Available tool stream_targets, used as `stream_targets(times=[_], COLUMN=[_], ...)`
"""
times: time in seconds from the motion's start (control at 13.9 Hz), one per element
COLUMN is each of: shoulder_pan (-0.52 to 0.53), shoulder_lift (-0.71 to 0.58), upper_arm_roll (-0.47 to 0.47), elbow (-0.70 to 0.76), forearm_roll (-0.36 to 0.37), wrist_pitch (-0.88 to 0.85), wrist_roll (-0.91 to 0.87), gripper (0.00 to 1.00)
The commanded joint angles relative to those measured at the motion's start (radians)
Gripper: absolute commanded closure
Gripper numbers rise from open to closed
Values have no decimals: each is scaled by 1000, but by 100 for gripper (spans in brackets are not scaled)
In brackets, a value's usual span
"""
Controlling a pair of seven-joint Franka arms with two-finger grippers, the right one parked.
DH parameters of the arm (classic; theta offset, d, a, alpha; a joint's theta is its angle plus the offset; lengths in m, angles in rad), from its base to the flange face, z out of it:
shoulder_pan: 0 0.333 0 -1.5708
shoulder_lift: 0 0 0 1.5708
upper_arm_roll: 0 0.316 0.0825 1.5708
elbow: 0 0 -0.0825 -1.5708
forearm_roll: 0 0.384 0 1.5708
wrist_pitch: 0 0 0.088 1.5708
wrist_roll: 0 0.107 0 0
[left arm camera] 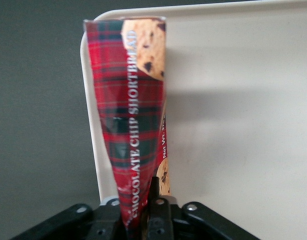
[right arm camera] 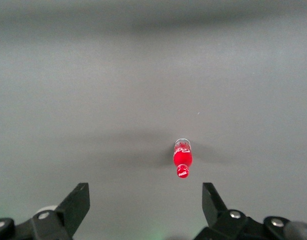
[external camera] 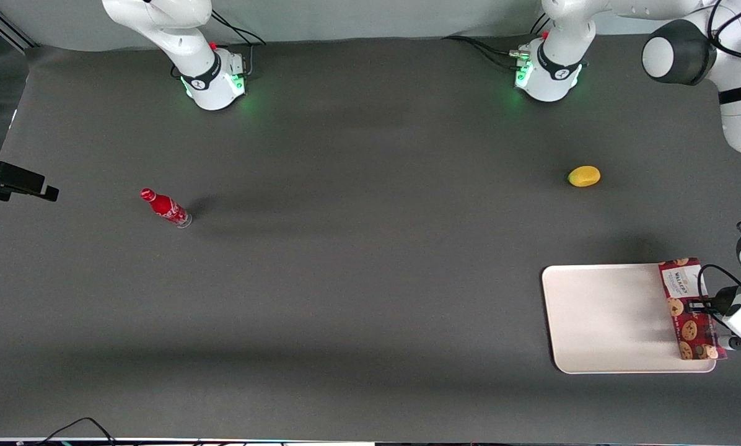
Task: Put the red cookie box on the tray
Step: 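Lower the cookie box onto the tray and open the left gripper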
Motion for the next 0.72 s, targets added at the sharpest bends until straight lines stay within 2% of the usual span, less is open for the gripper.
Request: stream_targets(times=[0.0, 0.29, 0.65], shoulder_pan=[-8, -28, -77], shoulder_lift=[15, -38, -277], upper_arm_roll=[10, 10, 10], elbow=[28, 28, 25], forearm_roll=[-6, 4, 6], wrist_pitch=[8, -41, -335], wrist_roll=[12, 10, -1], gripper=[0, 0, 0])
